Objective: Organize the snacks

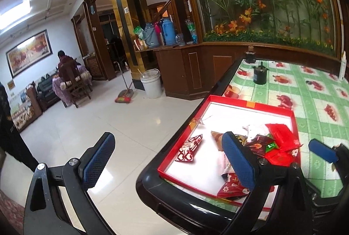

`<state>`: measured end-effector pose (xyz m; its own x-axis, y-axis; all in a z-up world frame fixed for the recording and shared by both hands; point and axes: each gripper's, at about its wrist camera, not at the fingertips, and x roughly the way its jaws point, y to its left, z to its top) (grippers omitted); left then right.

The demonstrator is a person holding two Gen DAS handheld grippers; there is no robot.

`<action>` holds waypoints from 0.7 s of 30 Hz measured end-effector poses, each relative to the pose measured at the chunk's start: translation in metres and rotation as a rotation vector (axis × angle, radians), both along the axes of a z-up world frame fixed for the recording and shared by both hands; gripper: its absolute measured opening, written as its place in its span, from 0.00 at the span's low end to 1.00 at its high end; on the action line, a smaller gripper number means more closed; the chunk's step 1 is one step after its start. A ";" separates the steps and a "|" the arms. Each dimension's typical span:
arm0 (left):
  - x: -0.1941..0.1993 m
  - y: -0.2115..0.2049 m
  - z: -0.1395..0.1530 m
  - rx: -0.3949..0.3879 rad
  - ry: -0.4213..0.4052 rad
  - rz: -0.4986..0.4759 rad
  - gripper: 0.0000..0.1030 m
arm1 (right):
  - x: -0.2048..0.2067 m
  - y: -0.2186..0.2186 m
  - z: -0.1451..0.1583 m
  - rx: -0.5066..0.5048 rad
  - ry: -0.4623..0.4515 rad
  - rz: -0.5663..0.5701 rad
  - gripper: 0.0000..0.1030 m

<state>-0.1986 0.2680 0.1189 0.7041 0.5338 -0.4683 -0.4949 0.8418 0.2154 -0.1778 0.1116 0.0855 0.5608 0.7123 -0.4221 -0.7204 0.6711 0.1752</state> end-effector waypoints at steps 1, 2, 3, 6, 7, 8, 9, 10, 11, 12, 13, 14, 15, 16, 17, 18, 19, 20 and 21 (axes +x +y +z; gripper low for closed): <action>0.000 0.000 0.000 0.004 0.003 -0.004 0.96 | 0.000 0.001 0.001 0.001 -0.003 0.001 0.74; 0.000 -0.001 0.000 0.001 0.007 -0.019 0.96 | 0.000 0.001 0.002 0.001 -0.007 0.003 0.74; 0.001 -0.002 0.000 -0.010 0.013 -0.035 0.96 | 0.000 0.002 0.002 0.001 -0.010 0.002 0.74; 0.001 -0.003 0.001 -0.033 0.015 -0.047 0.96 | 0.001 0.001 0.002 0.002 -0.010 -0.007 0.74; 0.000 -0.003 0.002 -0.039 0.006 -0.043 0.96 | 0.001 0.001 0.002 0.001 -0.008 -0.010 0.74; -0.002 -0.003 0.005 -0.045 -0.003 -0.033 0.96 | 0.001 0.001 0.001 -0.001 -0.005 -0.012 0.74; -0.002 -0.002 0.006 -0.053 -0.005 -0.029 0.96 | 0.002 0.001 0.001 -0.002 -0.002 -0.014 0.74; -0.003 -0.001 0.008 -0.069 -0.005 -0.031 0.96 | 0.002 0.001 0.001 -0.002 -0.001 -0.015 0.74; -0.005 0.001 0.009 -0.090 -0.006 -0.038 0.96 | 0.003 0.000 0.000 -0.002 -0.002 -0.017 0.74; -0.006 0.003 0.010 -0.105 -0.008 -0.042 0.96 | 0.003 0.000 0.000 -0.003 -0.003 -0.019 0.74; -0.009 0.006 0.011 -0.120 -0.013 -0.032 0.96 | 0.002 -0.001 0.000 -0.003 -0.004 -0.020 0.74; -0.011 0.008 0.011 -0.120 -0.017 -0.008 0.96 | 0.001 -0.001 0.000 -0.002 -0.004 -0.021 0.74; -0.013 0.009 0.010 -0.112 -0.018 0.015 0.96 | 0.001 -0.002 0.001 0.002 -0.002 -0.022 0.74; -0.014 0.010 0.010 -0.091 -0.012 0.050 0.96 | 0.002 -0.002 0.001 0.005 0.000 -0.023 0.74; -0.013 0.010 0.009 -0.083 -0.004 0.055 0.96 | 0.002 -0.003 0.001 0.006 0.001 -0.023 0.74; -0.012 0.011 0.008 -0.079 0.008 0.054 0.96 | 0.001 -0.002 0.002 0.007 0.001 -0.023 0.74; -0.011 0.013 0.007 -0.083 0.020 0.056 0.96 | 0.001 -0.002 0.002 0.006 0.000 -0.022 0.74; -0.009 0.015 0.006 -0.090 0.030 0.057 0.96 | 0.001 -0.002 0.002 0.006 -0.003 -0.021 0.74; -0.009 0.017 0.004 -0.098 0.039 0.056 0.96 | 0.000 -0.002 0.003 0.003 -0.008 -0.021 0.74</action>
